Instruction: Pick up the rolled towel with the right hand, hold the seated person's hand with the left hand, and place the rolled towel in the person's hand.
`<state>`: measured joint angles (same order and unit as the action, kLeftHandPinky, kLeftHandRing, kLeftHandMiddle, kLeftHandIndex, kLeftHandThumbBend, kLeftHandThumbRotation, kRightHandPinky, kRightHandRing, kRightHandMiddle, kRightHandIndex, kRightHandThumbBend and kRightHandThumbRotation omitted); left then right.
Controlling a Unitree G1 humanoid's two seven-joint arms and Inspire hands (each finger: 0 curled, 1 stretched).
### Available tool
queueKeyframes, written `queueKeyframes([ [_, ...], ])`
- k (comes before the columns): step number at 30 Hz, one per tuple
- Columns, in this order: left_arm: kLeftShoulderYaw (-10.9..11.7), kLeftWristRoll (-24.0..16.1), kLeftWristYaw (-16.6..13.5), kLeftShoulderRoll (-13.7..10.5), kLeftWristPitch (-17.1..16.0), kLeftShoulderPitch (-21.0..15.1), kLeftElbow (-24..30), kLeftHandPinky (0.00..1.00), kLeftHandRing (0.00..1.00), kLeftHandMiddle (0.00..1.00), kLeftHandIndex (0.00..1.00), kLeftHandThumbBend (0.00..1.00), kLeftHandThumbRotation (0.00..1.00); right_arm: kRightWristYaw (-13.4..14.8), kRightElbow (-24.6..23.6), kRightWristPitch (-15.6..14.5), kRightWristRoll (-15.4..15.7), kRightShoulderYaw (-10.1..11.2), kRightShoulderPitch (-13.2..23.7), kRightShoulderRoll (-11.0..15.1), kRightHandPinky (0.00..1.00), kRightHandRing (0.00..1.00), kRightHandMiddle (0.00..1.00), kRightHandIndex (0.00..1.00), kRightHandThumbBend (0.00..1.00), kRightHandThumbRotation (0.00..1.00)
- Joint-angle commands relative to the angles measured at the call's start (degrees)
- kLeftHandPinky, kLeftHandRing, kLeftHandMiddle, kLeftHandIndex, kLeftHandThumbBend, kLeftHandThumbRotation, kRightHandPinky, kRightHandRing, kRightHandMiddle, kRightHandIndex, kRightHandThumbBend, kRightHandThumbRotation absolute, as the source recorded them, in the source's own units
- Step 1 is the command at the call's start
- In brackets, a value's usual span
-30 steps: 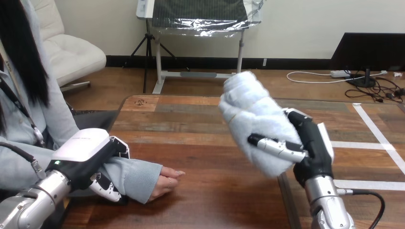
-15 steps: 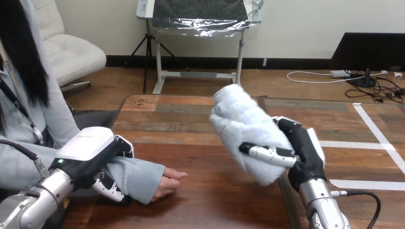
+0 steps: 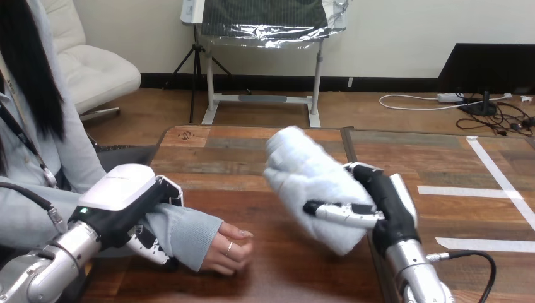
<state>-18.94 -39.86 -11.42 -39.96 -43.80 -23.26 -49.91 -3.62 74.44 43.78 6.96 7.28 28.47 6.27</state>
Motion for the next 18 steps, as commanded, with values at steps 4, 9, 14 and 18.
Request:
queueKeyframes([
  [4,2.94,3.64,-1.25,1.02,-3.09,-5.06,7.03,0.23,0.27,0.33,0.36,1.0,0.11,4.62,-0.67,-0.35,3.93,-3.58,2.97,-0.09,0.25,0.29,0.38,0.44,0.86,0.02],
  [9,3.03,4.62,-0.08,1.17,-2.83,-5.15,8.02,0.23,0.27,0.33,0.36,1.0,0.12,6.26,-0.6,-0.48,5.97,-5.3,2.56,-0.27,0.24,0.29,0.37,0.45,0.86,0.03],
  [14,3.03,4.94,0.2,1.25,-3.2,-5.34,8.44,0.23,0.27,0.33,0.36,1.0,0.13,6.89,-0.56,-0.34,6.93,-6.36,2.23,-0.6,0.23,0.29,0.37,0.44,0.87,0.02],
  [18,3.16,5.43,0.72,1.51,-3.24,-5.48,8.61,0.23,0.27,0.33,0.36,1.0,0.12,7.29,-0.58,-0.24,7.88,-7.45,1.93,-0.81,0.23,0.29,0.37,0.44,0.87,0.02],
])
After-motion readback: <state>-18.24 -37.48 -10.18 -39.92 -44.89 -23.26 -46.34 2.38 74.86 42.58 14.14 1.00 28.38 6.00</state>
